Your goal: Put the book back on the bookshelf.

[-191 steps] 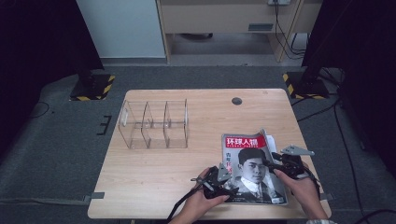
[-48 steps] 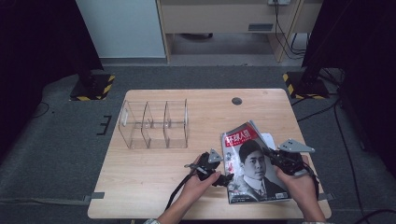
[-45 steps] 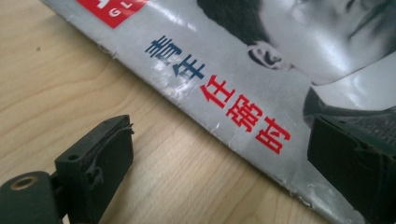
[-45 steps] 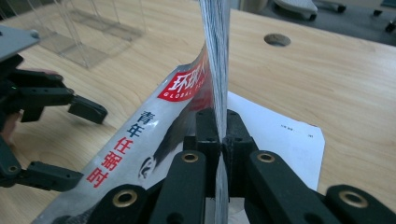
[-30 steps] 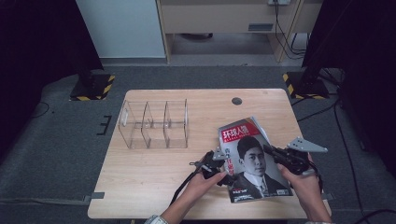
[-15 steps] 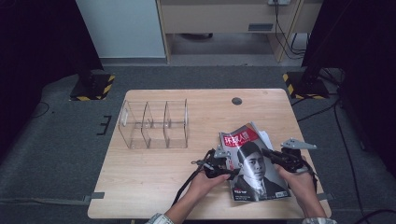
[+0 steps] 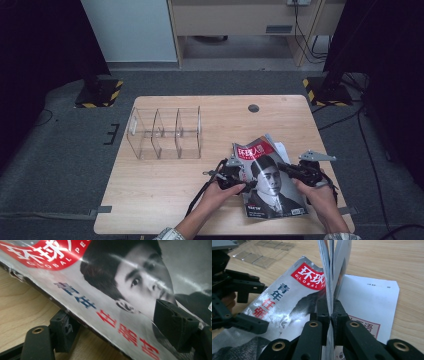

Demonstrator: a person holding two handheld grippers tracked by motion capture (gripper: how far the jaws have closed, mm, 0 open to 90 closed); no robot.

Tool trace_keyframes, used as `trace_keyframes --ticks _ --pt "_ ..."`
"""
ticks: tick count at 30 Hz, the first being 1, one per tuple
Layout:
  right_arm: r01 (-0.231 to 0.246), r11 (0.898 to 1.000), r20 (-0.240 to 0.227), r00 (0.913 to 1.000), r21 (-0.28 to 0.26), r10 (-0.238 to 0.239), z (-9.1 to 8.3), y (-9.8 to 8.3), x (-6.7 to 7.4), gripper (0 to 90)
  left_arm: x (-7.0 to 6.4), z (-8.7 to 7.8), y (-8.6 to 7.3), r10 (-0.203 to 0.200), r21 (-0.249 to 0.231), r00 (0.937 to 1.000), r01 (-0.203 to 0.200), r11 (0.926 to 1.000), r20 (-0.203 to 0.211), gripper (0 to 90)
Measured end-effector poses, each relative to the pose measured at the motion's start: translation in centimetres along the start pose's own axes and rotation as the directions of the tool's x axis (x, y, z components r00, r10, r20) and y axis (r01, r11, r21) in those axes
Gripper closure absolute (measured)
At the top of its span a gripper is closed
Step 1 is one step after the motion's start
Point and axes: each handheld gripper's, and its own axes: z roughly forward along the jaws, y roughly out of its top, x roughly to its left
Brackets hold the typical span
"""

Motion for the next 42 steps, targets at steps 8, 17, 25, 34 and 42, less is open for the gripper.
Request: trace_keyframes --ticks 8,17,25,34,42 --pt "-0.015 1.000 -0.015 0.9998 0.008 0.015 0.0 -0.4 0.3 86.2 0.6 -0.6 -0.2 0.027 -0.002 0.9978 -0.027 0.9996 -0.061 45.9" --pt "0.016 0.997 0.123 0.9921 0.079 -0.026 0.8 -1.1 -0.7 66.4 0.8 -0.8 -0.4 0.009 -0.015 0.9971 -0.011 0.9998 -0.075 57.0" --pt "0.030 0.988 0.215 0.9747 0.151 -0.063 1.8 -1.9 -0.9 36.6 0.8 -0.8 -0.4 0.009 -0.015 0.9969 -0.010 0.9998 -0.078 58.9" --pt "-0.019 0.988 0.215 0.9765 0.154 -0.015 1.9 -2.4 -1.6 39.4 0.9 -0.9 -0.5 0.009 -0.014 0.9976 -0.010 0.9999 -0.069 58.7" --pt "-0.006 0.988 0.214 0.9766 0.152 -0.027 1.9 -2.6 -1.5 45.3 1.0 -0.9 -0.3 0.016 -0.005 0.9983 -0.016 0.9999 -0.056 48.8"
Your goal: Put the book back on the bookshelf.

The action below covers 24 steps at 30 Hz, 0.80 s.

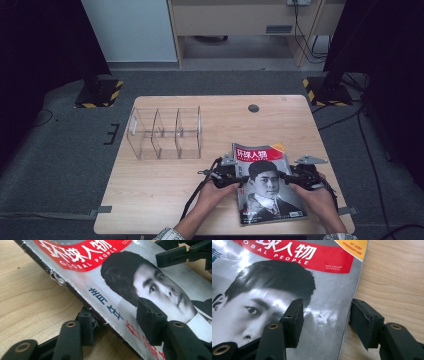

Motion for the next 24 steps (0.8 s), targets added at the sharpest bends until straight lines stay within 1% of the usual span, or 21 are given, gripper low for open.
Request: trace_keyframes --ticks 2,4,7,10,13,14,19,20,21,24 --pt "0.007 1.000 -0.005 1.0000 0.002 -0.007 0.0 0.0 0.2 46.9 0.1 0.0 0.0 -0.004 -0.002 1.0000 0.004 1.0000 -0.002 45.0" --pt "0.017 1.000 -0.012 0.9998 0.002 -0.017 0.0 0.0 0.4 48.1 0.3 -0.1 0.0 -0.009 -0.002 1.0000 0.009 1.0000 -0.001 43.6" --pt "0.024 1.000 -0.017 0.9996 0.005 -0.024 0.0 0.0 0.8 49.3 0.7 -0.3 0.1 -0.024 -0.001 0.9997 0.024 0.9997 0.010 41.2" --pt "0.035 0.999 -0.024 0.9991 0.002 -0.035 0.1 0.0 1.1 49.7 1.0 -0.6 0.2 -0.041 -0.013 0.9989 0.041 0.9991 0.025 40.3" --pt "0.048 0.999 -0.040 0.9981 0.002 -0.048 0.2 0.0 1.5 50.3 1.4 -0.9 0.5 -0.036 -0.004 0.9989 0.036 0.9994 0.029 37.2" --pt "0.054 0.999 -0.045 0.9975 0.005 -0.054 0.2 0.1 1.6 50.3 1.5 -1.0 0.5 -0.040 -0.008 0.9987 0.040 0.9991 0.030 35.7" --pt "0.074 0.997 -0.049 0.9961 0.000 -0.073 0.5 0.1 2.2 50.4 1.8 -1.2 0.6 -0.049 -0.007 0.9983 0.049 0.9988 0.032 31.0" --pt "0.081 0.997 -0.049 0.9955 0.000 -0.081 0.5 0.2 2.3 50.3 1.9 -1.3 0.7 -0.052 -0.005 0.9982 0.052 0.9986 0.031 30.6" --pt "0.079 0.997 -0.053 0.9955 0.000 -0.079 0.5 0.2 2.4 50.4 1.9 -1.3 0.7 -0.053 -0.006 0.9982 0.053 0.9986 0.029 30.8" --pt "0.089 0.996 -0.051 0.9947 -0.004 -0.089 0.6 0.2 2.7 50.3 2.3 -1.6 0.9 -0.062 -0.012 0.9978 0.062 0.9980 0.023 35.1"
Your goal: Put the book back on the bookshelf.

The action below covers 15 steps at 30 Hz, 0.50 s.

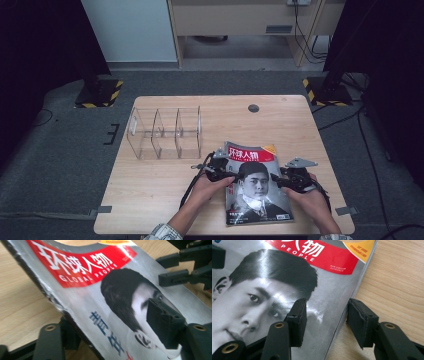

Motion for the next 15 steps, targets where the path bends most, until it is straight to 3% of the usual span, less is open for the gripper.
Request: trace_keyframes --ticks 8,10,15 --pt "-0.018 1.000 -0.004 0.9998 -0.001 0.018 0.2 0.1 0.4 49.8 0.5 -0.8 0.9 0.010 0.018 0.9999 -0.009 0.9998 -0.006 54.9" --pt "-0.022 1.000 -0.010 0.9997 0.003 0.022 0.2 0.1 0.3 49.8 0.5 -1.0 1.3 0.005 0.005 0.9999 -0.005 1.0000 0.013 57.3" --pt "-0.024 1.000 -0.014 0.9996 0.003 0.024 0.2 0.1 0.3 49.8 0.4 -1.1 2.2 0.023 0.020 0.9997 -0.023 0.9995 0.003 60.8"
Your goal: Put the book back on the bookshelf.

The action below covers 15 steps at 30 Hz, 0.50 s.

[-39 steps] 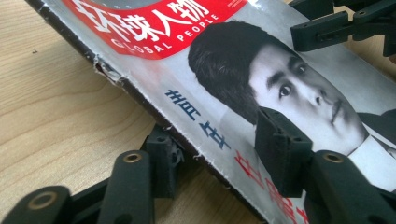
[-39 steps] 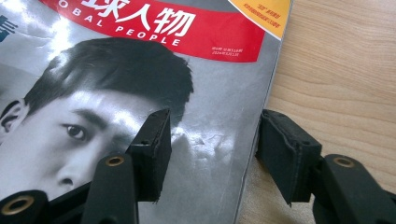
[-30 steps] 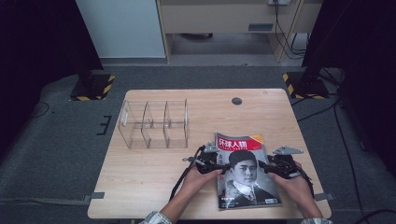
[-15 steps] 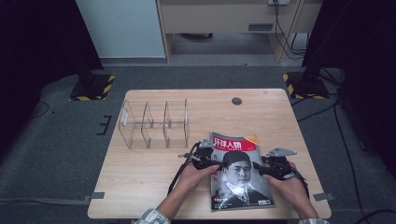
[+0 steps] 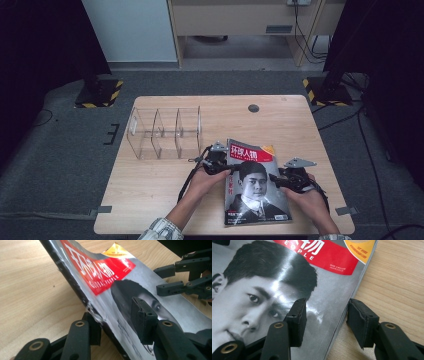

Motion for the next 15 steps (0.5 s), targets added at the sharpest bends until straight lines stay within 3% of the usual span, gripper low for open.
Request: trace_keyframes --ticks 8,15 --pt "0.000 1.000 -0.004 1.0000 -0.004 0.000 0.1 0.0 0.0 49.8 0.1 0.2 1.1 -0.012 0.018 0.9998 0.012 0.9998 -0.017 58.1" --pt "-0.001 1.000 -0.007 1.0000 -0.004 0.001 0.2 0.0 0.0 49.5 -0.1 0.4 2.2 0.004 0.045 0.9998 -0.003 0.9990 -0.018 58.0"
